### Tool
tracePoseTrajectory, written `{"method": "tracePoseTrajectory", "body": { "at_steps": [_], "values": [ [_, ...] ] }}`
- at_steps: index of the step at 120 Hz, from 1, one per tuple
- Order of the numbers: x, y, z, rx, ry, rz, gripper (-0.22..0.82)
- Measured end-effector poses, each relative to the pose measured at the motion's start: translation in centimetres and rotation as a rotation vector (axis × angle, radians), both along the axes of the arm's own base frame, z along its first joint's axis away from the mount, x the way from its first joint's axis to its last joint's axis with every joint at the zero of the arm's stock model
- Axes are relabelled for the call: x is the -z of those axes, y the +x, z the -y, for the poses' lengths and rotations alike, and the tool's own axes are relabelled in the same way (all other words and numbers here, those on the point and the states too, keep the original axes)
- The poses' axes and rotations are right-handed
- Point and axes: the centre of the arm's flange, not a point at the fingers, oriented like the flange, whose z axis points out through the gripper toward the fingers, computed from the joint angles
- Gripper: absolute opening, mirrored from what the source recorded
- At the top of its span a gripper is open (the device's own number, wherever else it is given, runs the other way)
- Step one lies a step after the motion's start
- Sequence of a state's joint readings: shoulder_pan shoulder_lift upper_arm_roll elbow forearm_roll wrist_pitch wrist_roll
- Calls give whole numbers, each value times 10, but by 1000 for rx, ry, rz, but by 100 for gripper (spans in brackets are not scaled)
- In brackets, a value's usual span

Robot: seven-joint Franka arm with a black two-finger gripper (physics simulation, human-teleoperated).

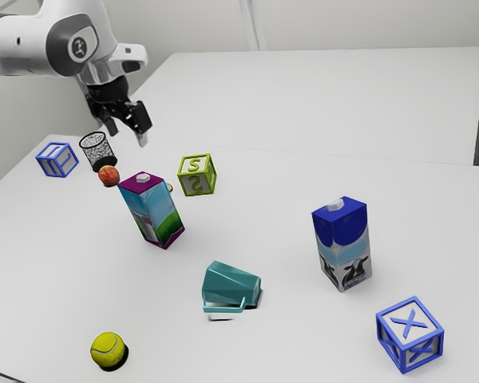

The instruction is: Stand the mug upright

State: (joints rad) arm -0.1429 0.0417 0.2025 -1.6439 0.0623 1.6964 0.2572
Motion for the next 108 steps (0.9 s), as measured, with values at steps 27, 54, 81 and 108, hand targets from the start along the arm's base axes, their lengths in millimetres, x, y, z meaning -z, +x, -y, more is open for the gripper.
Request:
{"method": "tracePoseTrajectory", "body": {
  "at_steps": [27,54,81,108],
  "values": [
    [22,-13,3,-30,-85,-44,60],
    [98,-46,4,-143,-433,-214,60],
    [166,-95,-53,-318,-696,-290,60],
    [218,-122,-17,-339,-829,-316,60]
  ]
}}
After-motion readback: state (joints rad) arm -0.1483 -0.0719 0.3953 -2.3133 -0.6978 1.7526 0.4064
